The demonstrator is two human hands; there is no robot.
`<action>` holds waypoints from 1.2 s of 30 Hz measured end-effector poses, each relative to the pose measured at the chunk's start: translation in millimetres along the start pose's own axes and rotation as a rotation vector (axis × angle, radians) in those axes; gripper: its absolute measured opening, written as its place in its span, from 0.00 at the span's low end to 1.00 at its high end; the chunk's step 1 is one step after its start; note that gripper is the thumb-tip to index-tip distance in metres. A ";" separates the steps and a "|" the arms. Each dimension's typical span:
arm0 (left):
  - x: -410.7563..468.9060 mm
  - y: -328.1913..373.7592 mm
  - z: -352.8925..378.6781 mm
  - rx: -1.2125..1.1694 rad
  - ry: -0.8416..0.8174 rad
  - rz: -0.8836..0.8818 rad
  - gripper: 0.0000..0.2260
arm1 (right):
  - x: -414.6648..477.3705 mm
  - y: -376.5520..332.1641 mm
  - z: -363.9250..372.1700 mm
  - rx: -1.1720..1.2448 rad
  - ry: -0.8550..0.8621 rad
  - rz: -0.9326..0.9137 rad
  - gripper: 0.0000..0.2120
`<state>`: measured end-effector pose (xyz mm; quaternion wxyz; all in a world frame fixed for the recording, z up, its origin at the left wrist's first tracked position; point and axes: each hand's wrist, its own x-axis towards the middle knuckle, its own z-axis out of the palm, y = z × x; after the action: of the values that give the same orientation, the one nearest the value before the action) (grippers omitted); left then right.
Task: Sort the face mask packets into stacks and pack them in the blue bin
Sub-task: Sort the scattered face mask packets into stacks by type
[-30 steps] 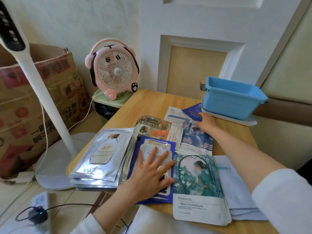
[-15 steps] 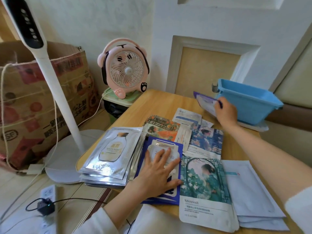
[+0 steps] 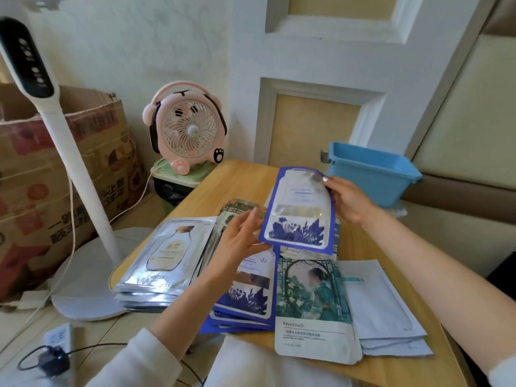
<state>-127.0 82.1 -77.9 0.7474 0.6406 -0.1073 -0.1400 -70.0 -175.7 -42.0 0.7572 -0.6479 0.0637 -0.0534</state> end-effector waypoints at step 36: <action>14.5 -58.9 -27.7 1.625 -0.519 0.271 0.35 | 68.4 69.9 -0.1 -0.714 0.317 0.103 0.19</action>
<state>-108.3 94.5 -140.6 0.0193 0.9059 -0.4170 -0.0714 -2.7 -176.2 -112.9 0.4668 -0.8501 0.2268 -0.0895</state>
